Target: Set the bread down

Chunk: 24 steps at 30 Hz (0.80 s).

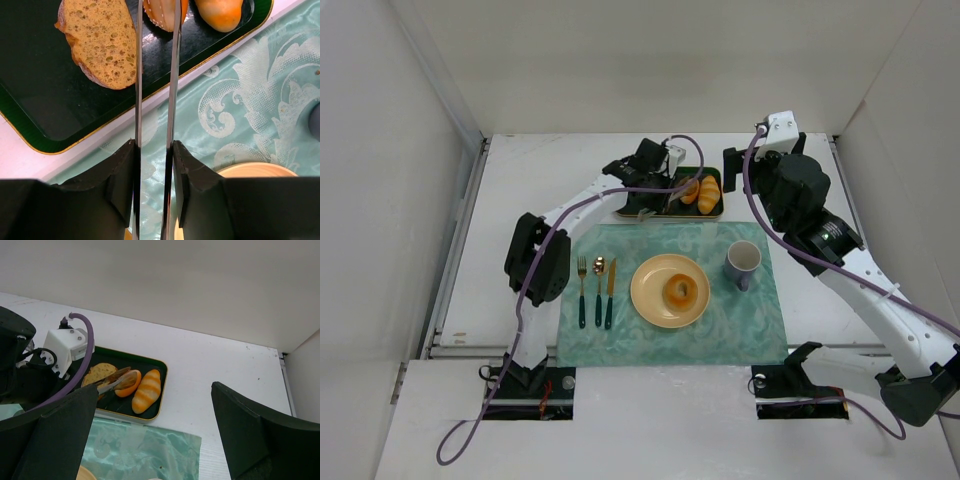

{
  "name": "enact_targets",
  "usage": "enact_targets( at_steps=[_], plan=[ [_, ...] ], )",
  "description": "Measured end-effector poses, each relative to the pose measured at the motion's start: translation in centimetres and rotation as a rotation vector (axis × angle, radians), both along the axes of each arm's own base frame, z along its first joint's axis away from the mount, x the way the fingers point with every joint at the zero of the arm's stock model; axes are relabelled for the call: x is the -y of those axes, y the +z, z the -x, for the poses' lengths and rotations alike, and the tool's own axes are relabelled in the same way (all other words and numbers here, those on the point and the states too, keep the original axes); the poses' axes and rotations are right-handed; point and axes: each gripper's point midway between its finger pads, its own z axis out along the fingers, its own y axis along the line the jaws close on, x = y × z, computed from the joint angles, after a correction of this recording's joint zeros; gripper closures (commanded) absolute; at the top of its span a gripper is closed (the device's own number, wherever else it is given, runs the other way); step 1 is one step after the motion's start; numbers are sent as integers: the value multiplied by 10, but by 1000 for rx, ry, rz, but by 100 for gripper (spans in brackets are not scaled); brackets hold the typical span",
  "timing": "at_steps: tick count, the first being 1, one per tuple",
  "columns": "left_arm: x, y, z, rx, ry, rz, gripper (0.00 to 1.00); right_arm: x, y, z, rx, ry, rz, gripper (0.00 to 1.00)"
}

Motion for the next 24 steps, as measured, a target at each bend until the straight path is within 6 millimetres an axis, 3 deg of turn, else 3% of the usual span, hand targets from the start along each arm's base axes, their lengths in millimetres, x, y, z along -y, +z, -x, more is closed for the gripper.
enact_targets(
  at_steps=[4,7,12,15,17,20,24],
  plan=[
    [-1,5,0,12,4,3,81,0,0,0,0,0,0,0],
    [-2,21,2,38,8,10,81,0,0,0,1,-1,0,0],
    [-4,84,16,147,7,76,81,1,1,0,2,-5,-1,0],
    [-9,124,35,214,0,124,81,4,2,1,5,-17,-2,0],
    [-15,140,52,238,-2,143,81,7,3,2,14,-32,-7,0],
    [-26,146,81,243,-1,151,81,13,7,3,30,-58,-12,0],
    [-43,121,128,176,5,118,81,19,13,4,51,-87,-22,0]
  ],
)
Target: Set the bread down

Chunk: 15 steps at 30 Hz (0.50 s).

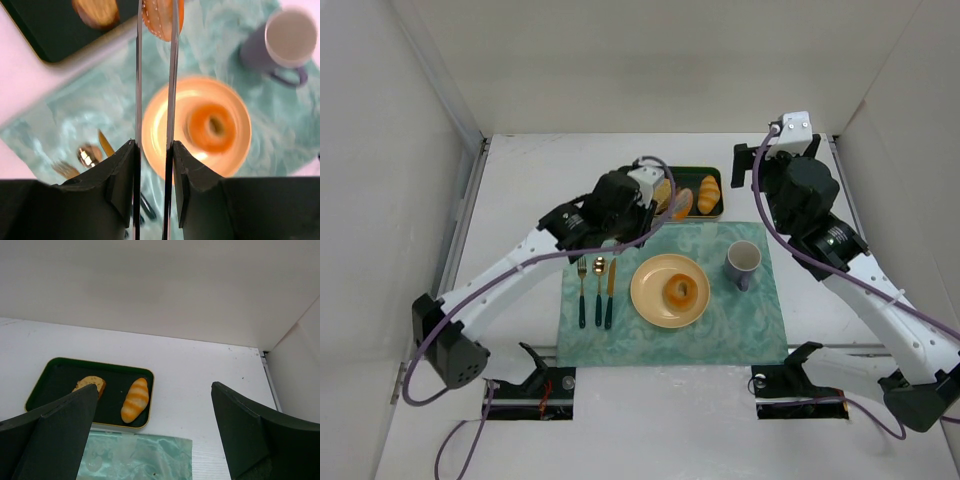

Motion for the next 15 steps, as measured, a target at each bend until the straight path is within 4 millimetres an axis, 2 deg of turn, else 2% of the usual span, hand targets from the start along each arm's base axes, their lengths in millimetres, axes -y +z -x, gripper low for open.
enact_targets(
  at_steps=[4,7,11,15],
  plan=[
    [-16,-27,53,-93,-10,-35,81,2,4,0,14,-11,-9,0],
    [-26,-28,83,-134,-7,-28,81,3,5,0,17,-14,-11,0],
    [-36,-24,101,-153,26,13,81,3,5,0,17,-14,-10,0],
    [-48,-41,114,-209,56,-11,81,3,5,0,17,-14,-10,0]
  ],
)
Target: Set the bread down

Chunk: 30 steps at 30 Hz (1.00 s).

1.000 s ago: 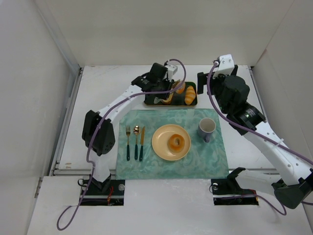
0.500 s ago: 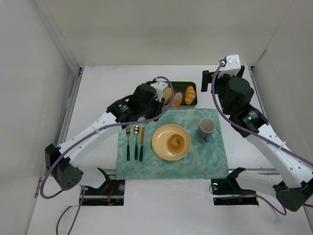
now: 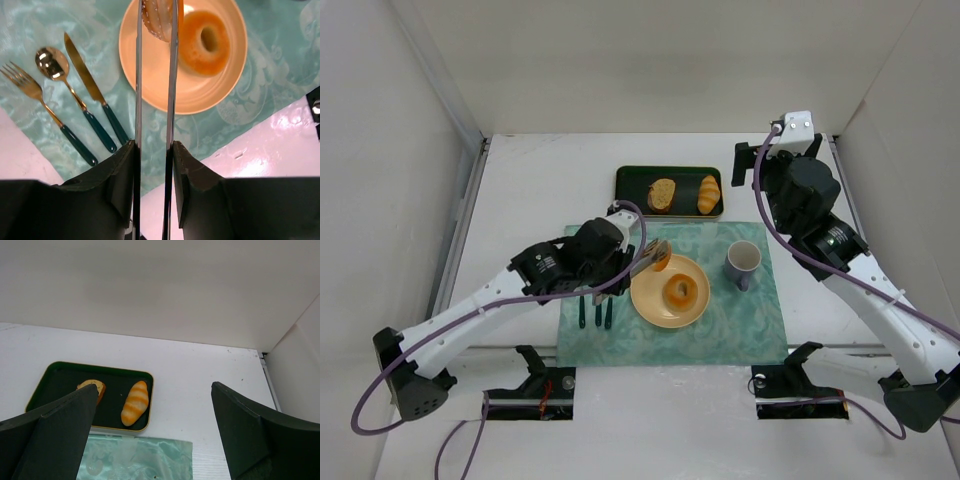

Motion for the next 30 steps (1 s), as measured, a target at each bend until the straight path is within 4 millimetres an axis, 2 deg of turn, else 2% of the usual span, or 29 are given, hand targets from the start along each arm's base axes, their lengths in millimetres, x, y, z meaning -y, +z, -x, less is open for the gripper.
enact_targets(
  at_steps=[6,11,19,30],
  plan=[
    [-10,-23,17,-82,11,-57,81,0,0,0,0,0,0,0],
    [-14,-26,23,-110,14,-67,78,0,0,0,0,0,0,0],
    [-17,-30,31,-149,-3,-86,65,0,0,0,0,0,0,0],
    [-19,-37,33,-172,-18,-121,54,0,0,0,0,0,0,0]
  ],
)
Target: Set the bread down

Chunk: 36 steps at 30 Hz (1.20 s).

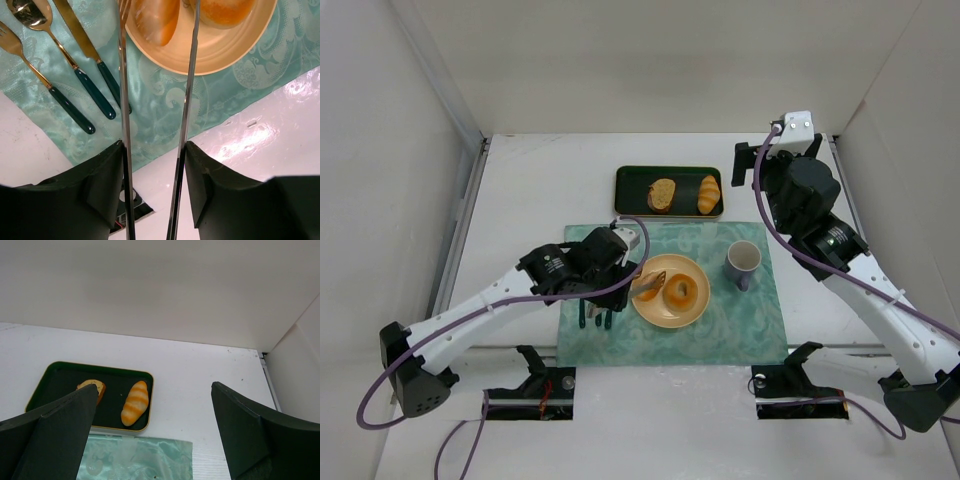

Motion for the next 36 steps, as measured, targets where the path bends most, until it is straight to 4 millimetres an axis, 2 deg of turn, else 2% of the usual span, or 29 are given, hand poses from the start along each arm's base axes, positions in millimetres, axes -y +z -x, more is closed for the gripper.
enact_targets(
  at_steps=[9,11,16,20,24,26,28,30,31,36],
  plan=[
    [-5,3,-4,22,18,-19,55,0,0,0,0,0,0,0],
    [-6,12,-7,47,32,-10,55,0,0,0,0,0,0,0],
    [-11,47,-19,157,80,51,55,0,0,0,0,1,0,0],
    [-15,75,-36,264,128,70,55,-1,-1,-1,-2,2,1,0],
    [-10,95,-64,365,154,53,57,-3,-4,-3,-10,9,6,0],
    [-10,98,-85,408,173,38,57,-5,-5,-4,-14,12,9,0],
    [-19,97,-110,443,214,7,57,-6,-7,-5,-18,16,12,0],
    [-38,95,-138,493,272,-31,57,-7,-8,-5,-20,21,13,0],
    [-43,94,-143,502,281,-42,57,-8,-8,-5,-20,24,13,0],
    [-108,71,-191,541,425,-140,56,-10,-8,-5,-20,38,13,0]
  ],
)
